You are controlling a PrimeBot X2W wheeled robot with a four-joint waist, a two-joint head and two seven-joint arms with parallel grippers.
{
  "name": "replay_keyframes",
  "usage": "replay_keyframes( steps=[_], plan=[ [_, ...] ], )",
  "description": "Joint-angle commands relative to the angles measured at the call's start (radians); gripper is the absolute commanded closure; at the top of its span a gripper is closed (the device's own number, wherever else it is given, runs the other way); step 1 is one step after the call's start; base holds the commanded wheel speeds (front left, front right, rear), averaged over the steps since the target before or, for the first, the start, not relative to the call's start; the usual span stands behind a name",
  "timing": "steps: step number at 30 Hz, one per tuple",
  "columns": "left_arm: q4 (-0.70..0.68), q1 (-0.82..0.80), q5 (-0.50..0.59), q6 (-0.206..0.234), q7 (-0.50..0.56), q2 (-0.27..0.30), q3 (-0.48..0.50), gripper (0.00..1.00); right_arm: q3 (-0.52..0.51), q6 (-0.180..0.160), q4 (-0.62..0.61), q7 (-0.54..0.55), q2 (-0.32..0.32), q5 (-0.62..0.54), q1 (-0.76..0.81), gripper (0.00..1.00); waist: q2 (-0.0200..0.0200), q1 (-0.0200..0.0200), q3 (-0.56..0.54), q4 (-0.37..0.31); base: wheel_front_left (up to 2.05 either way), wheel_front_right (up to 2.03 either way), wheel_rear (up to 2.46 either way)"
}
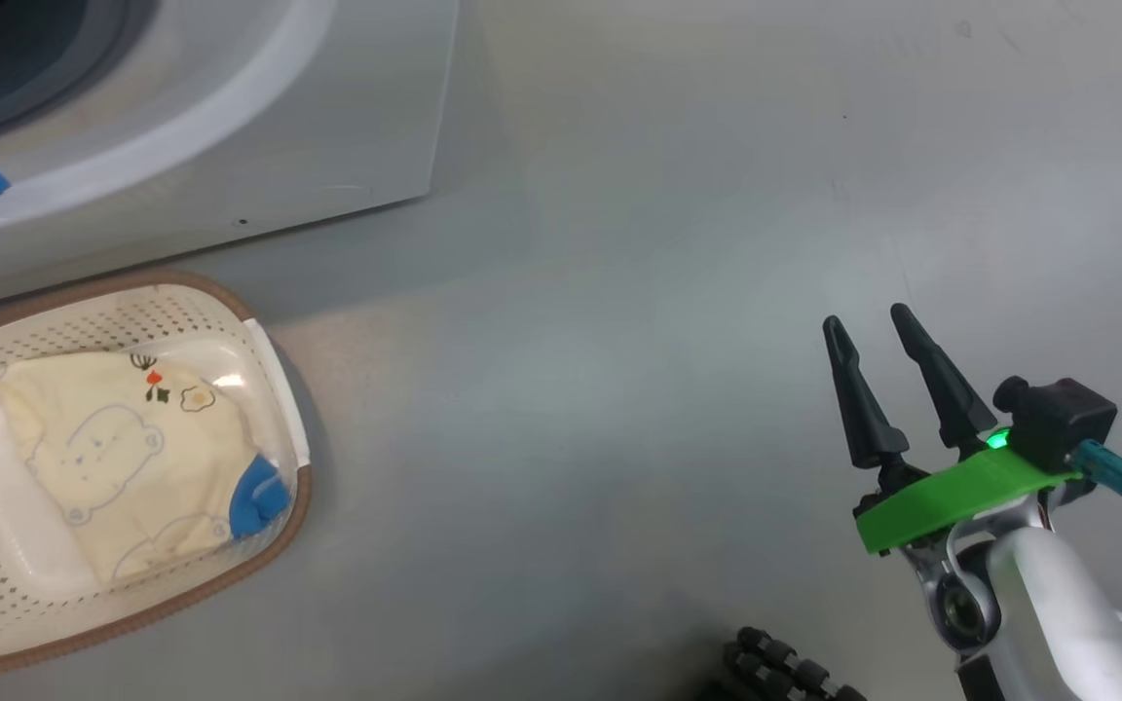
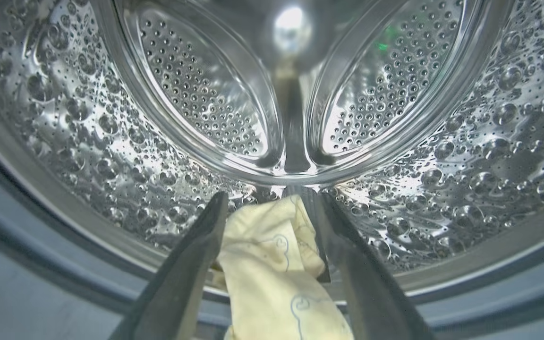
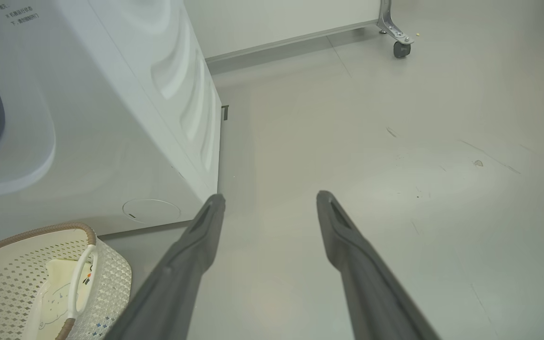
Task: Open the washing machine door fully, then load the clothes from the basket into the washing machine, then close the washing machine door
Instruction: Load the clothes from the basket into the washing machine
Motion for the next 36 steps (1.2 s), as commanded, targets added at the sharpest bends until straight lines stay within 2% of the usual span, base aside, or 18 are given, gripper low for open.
replay_keyframes(
  steps=[1, 8, 12, 24, 32, 36],
  plan=[
    [-0.027, 0.032, -0.013, 0.003, -0.011, 0.020, 0.021, 0.00, -0.002, 0.000, -0.018, -0.009, -0.016, -0.016, 0.010, 0.00, 0.0000, -0.0001, -0.031, 0.033, 0.00, 0.00, 0.00],
    [-0.145, 0.190, -0.018, 0.025, -0.014, -0.051, 0.046, 0.00, -0.035, 0.000, -0.011, -0.009, -0.016, -0.059, 0.022, 0.00, 0.0000, -0.0001, -0.102, 0.099, 0.00, 0.00, 0.00],
    [-0.273, 0.343, -0.006, 0.044, -0.014, -0.100, 0.066, 0.00, -0.062, 0.000, -0.007, -0.004, -0.016, -0.087, 0.040, 0.00, 0.0000, -0.0001, -0.166, 0.144, 0.00, 0.00, 0.00],
    [-0.691, 0.844, 0.042, 0.061, -0.014, -0.226, 0.114, 0.00, -0.122, 0.000, -0.051, 0.069, -0.016, -0.162, 0.120, 0.00, 0.0000, -0.0001, -0.357, 0.252, 0.00, 0.00, 0.00],
    [-0.837, 1.080, 0.076, 0.062, -0.014, -0.265, 0.118, 0.00, -0.139, 0.000, -0.082, 0.112, -0.016, -0.186, 0.170, 0.00, 0.0000, -0.0001, -0.442, 0.289, 0.00, 0.00, 0.00],
    [-0.878, 1.149, 0.089, 0.061, -0.014, -0.281, 0.103, 0.00, -0.151, 0.000, -0.099, 0.125, -0.016, -0.194, 0.194, 0.00, 0.0000, -0.0001, -0.466, 0.309, 0.00, 0.00, 0.00]
  ],
)
